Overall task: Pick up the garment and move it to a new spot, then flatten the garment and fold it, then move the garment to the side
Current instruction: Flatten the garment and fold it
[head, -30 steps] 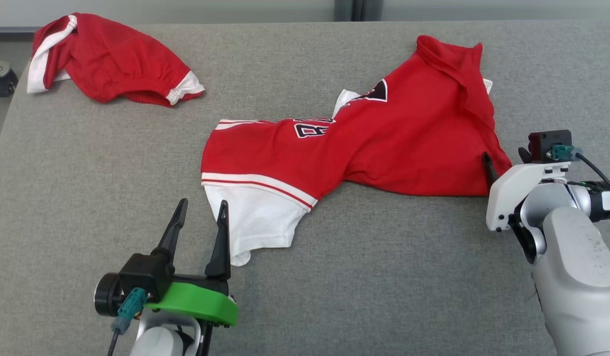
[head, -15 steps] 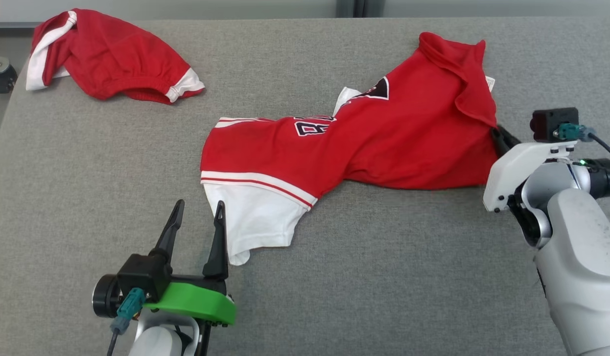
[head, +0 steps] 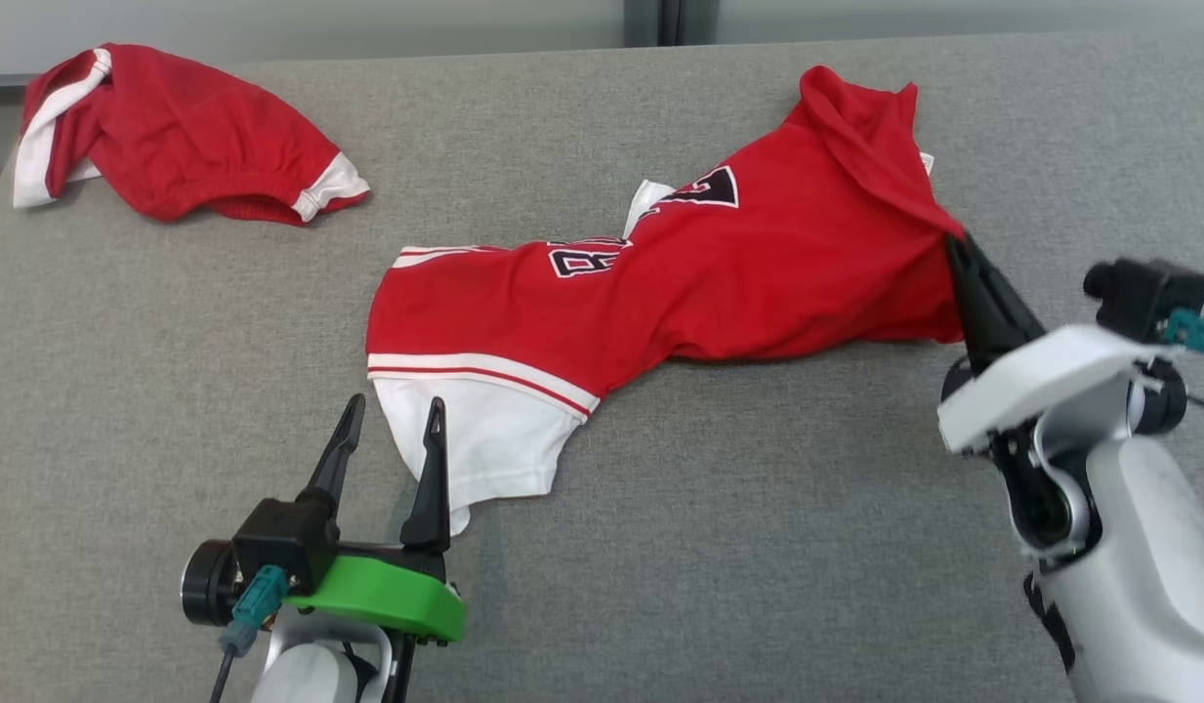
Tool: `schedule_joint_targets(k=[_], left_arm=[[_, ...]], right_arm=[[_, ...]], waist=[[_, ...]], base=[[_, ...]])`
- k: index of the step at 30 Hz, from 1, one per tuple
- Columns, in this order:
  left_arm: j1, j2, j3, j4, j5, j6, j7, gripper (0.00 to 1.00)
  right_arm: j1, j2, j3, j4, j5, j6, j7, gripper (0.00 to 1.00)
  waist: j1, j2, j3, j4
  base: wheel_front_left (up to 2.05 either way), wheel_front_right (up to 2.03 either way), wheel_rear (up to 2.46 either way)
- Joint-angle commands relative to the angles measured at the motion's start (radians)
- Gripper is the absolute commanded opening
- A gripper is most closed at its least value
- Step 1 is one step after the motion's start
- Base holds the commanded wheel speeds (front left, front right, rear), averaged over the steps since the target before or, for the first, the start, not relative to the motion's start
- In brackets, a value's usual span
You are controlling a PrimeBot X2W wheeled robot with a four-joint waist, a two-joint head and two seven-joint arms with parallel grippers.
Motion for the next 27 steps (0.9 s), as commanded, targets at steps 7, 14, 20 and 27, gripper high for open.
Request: schedule_joint_targets(k=[7,14,20,27], left_arm=[[0.011,0.025,0.004,-0.012,-0.013,0.008,0.009,1.0],[0.012,0.031,-0.008,-0.017,-0.012,0.009,0.019,1.0],[0.014,0.034,-0.016,-0.015,-0.014,0.011,0.023,1.0],[0.019,0.032,-0.02,-0.012,-0.019,0.014,0.018,1.0]], right_arm=[[0.254,-0.004,-0.02,-0.079,0.065,-0.001,-0.045,0.0],[0.347,-0.002,-0.035,-0.028,0.034,-0.001,-0.094,0.0],[0.349,0.0,-0.035,0.069,-0.02,-0.001,-0.158,0.0],[0.343,-0.002,-0.058,0.179,-0.098,-0.001,-0.245,0.66]], waist=[[0.0,0.0,-0.008,-0.06],[0.0,0.0,-0.016,-0.099],[0.0,0.0,-0.019,-0.105],[0.0,0.0,-0.027,-0.093]], base=[[0.0,0.0,0.0],[0.0,0.0,0.0],[0.0,0.0,0.0],[0.0,0.0,0.0]])
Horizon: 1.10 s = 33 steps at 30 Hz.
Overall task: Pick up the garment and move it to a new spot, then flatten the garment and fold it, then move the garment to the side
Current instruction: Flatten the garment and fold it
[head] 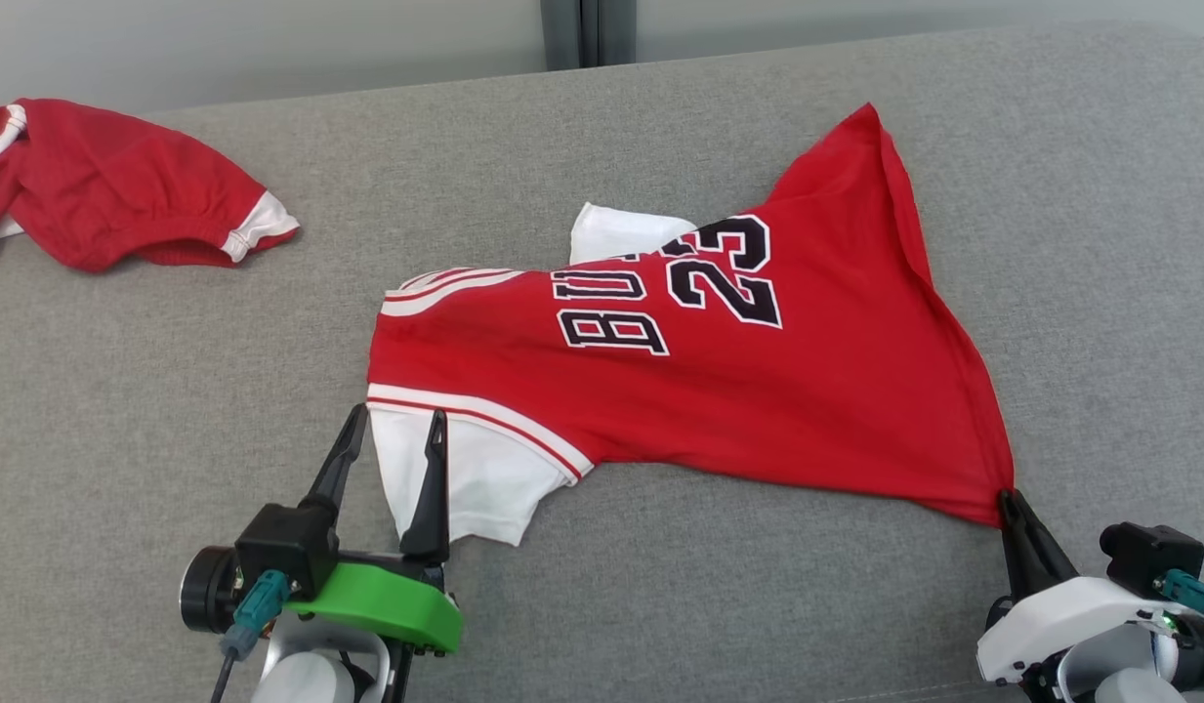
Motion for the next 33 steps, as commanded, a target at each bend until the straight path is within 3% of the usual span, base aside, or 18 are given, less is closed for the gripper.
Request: schedule_joint_targets(k=[1,7,14,22,33], left_arm=[[0.01,0.005,0.003,0.002,-0.009,0.006,-0.005,1.0],[0.014,-0.009,0.008,0.011,-0.022,0.003,-0.018,1.0],[0.024,-0.026,0.029,0.035,-0.045,0.001,-0.036,1.0],[0.048,-0.047,0.054,0.101,-0.058,-0.003,-0.044,1.0],[0.093,-0.076,0.075,0.131,-0.032,-0.02,-0.044,1.0]], right_arm=[[-0.002,-0.001,-0.007,0.011,-0.018,-0.001,-0.017,0.98],[-0.039,-0.001,-0.033,0.009,-0.066,-0.001,-0.047,1.0],[-0.079,-0.008,-0.077,-0.093,-0.129,-0.001,-0.059,1.0],[-0.094,0.035,-0.028,-0.181,-0.184,-0.001,-0.044,1.0],[-0.046,0.093,-0.005,-0.158,-0.208,-0.001,-0.051,1.0]], waist=[[0.0,0.0,-0.004,0.003],[0.0,0.0,-0.019,0.009],[0.0,0.0,-0.051,0.023],[0.0,0.0,-0.104,0.04],[0.0,0.0,-0.149,0.068]], base=[[0.0,0.0,0.0],[0.0,0.0,0.0],[0.0,0.0,0.0],[0.0,0.0,0.0],[0.0,0.0,0.0]])
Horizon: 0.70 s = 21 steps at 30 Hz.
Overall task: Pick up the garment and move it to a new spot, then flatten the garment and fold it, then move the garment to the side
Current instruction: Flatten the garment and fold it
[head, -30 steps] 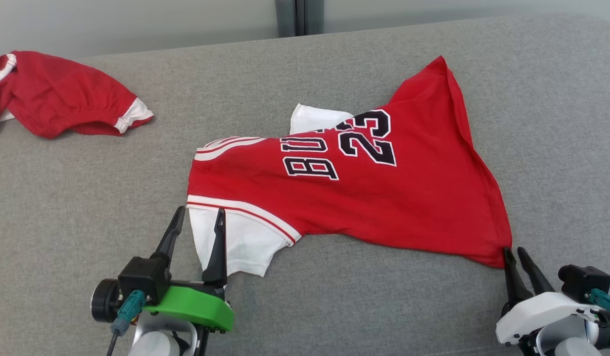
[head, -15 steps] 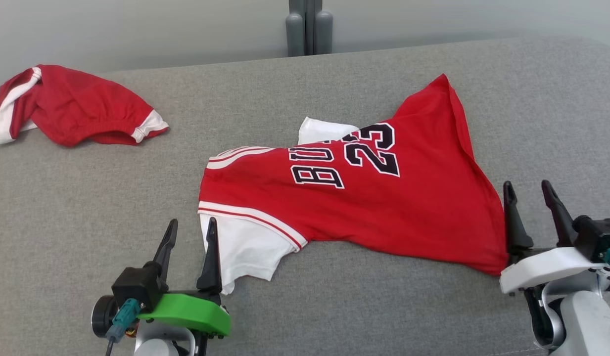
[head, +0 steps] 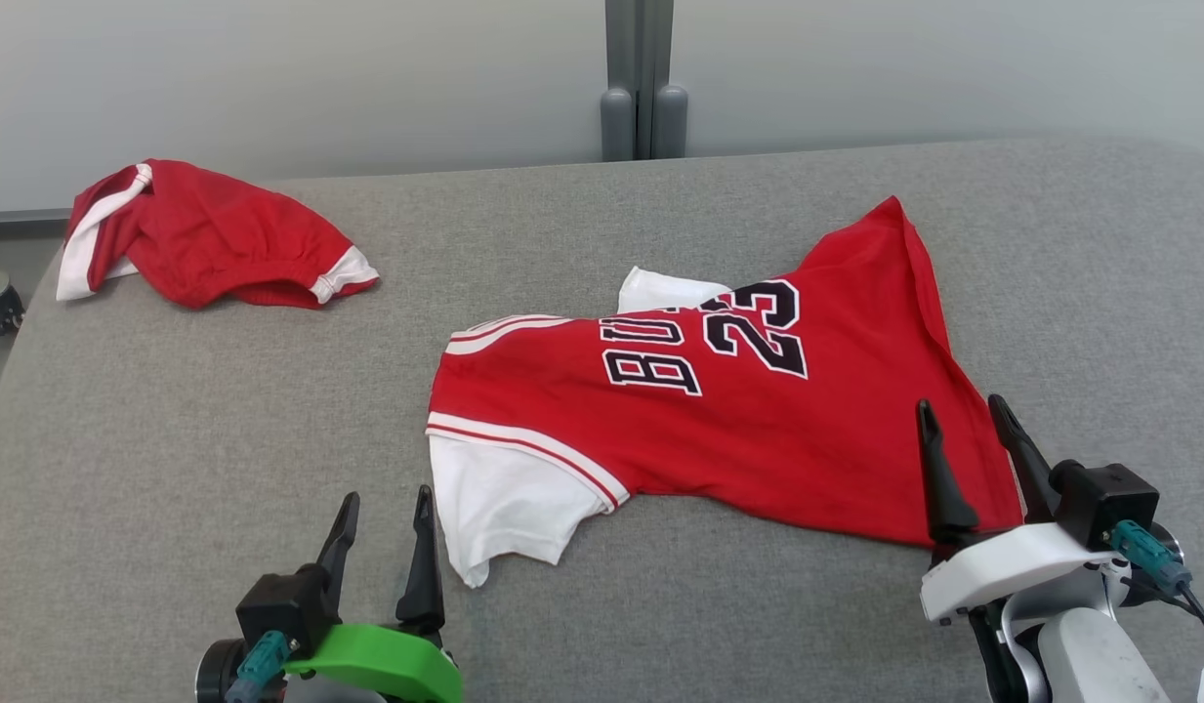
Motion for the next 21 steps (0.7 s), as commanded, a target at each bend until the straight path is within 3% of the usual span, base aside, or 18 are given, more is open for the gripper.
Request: schedule_joint_targets(k=[1,15,21], left_arm=[[0.015,-0.004,0.008,0.001,0.007,-0.005,-0.004,1.0],[0.015,-0.013,0.022,0.048,0.017,-0.011,-0.003,1.0],[-0.022,-0.015,0.006,0.169,-0.007,0.018,0.091,1.0]], right_arm=[[0.007,0.001,0.001,0.003,-0.006,-0.001,-0.005,1.0],[-0.007,0.015,-0.007,0.005,-0.027,-0.001,-0.009,1.0],[-0.005,0.016,-0.007,0.018,-0.034,-0.001,0.001,1.0]], waist=[[0.0,0.0,-0.004,0.005],[0.0,0.0,0.013,-0.003],[0.0,0.0,0.017,-0.008]], base=[[0.0,0.0,0.0],[0.0,0.0,0.0],[0.0,0.0,0.0]])
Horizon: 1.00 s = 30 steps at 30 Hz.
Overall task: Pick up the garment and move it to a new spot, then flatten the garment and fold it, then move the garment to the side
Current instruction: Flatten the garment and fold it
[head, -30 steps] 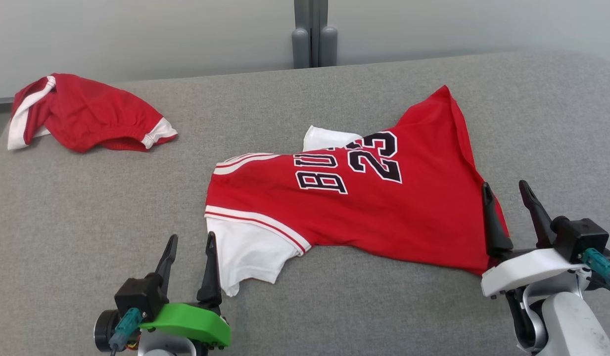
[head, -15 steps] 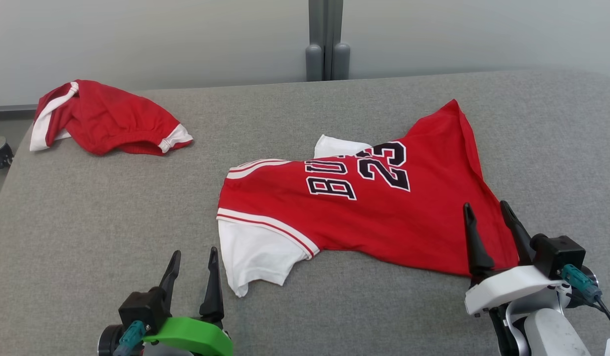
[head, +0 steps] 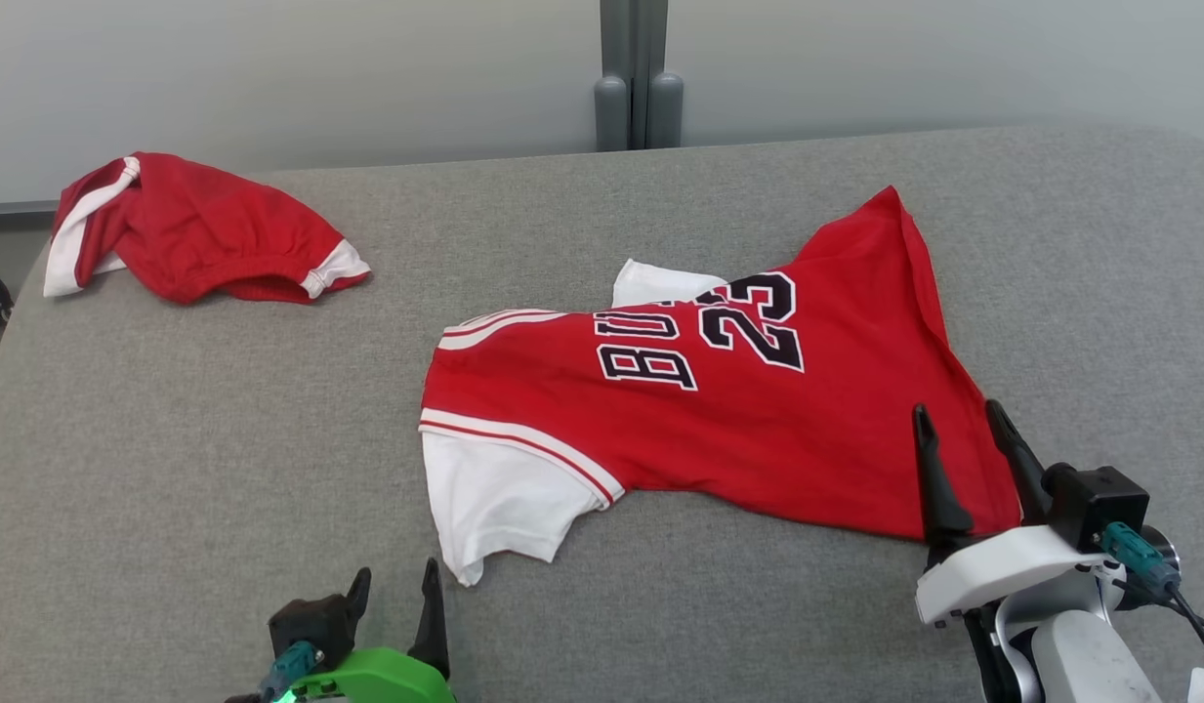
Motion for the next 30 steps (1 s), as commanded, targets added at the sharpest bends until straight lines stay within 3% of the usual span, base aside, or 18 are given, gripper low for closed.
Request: schedule_joint_targets(k=[1,16,17,18,19,20,30], left_arm=[[-0.031,0.001,-0.004,0.019,-0.009,0.006,0.013,1.0],[-0.089,-0.002,-0.09,0.129,-0.084,-0.005,0.051,1.0],[-0.091,-0.002,-0.092,0.135,-0.089,-0.001,0.05,0.9],[-0.094,-0.002,-0.094,0.139,-0.09,0.001,0.048,0.52],[-0.098,-0.002,-0.096,0.143,-0.093,0.004,0.043,0.32],[-0.101,-0.002,-0.097,0.147,-0.095,0.005,0.04,0.02],[-0.123,0.008,-0.098,0.145,-0.096,0.012,-0.019,0.0]], right_arm=[[-0.007,0.001,0.003,0.004,-0.006,-0.001,0.002,1.0],[0.002,0.004,0.01,0.031,-0.003,-0.001,0.0,1.0],[0.006,0.004,0.006,0.034,-0.005,-0.001,0.001,1.0],[0.009,0.004,0.003,0.037,-0.006,-0.001,0.004,1.0],[0.014,0.004,-0.001,0.041,-0.008,-0.001,0.007,1.0],[0.021,0.005,-0.006,0.045,-0.01,-0.001,0.011,1.0],[0.066,0.007,-0.065,0.113,-0.021,-0.001,0.046,1.0]], waist=[[0.0,0.0,0.002,-0.004],[0.0,0.0,0.023,-0.059],[0.0,0.0,0.025,-0.061],[0.0,0.0,0.027,-0.063],[0.0,0.0,0.03,-0.065],[0.0,0.0,0.032,-0.066],[0.0,0.0,0.045,-0.061]], base=[[0.0,0.0,0.0],[0.0,0.0,0.0],[0.0,0.0,0.0],[0.0,0.0,0.0],[0.0,0.0,0.0],[0.0,0.0,0.0],[0.0,0.0,0.0]])
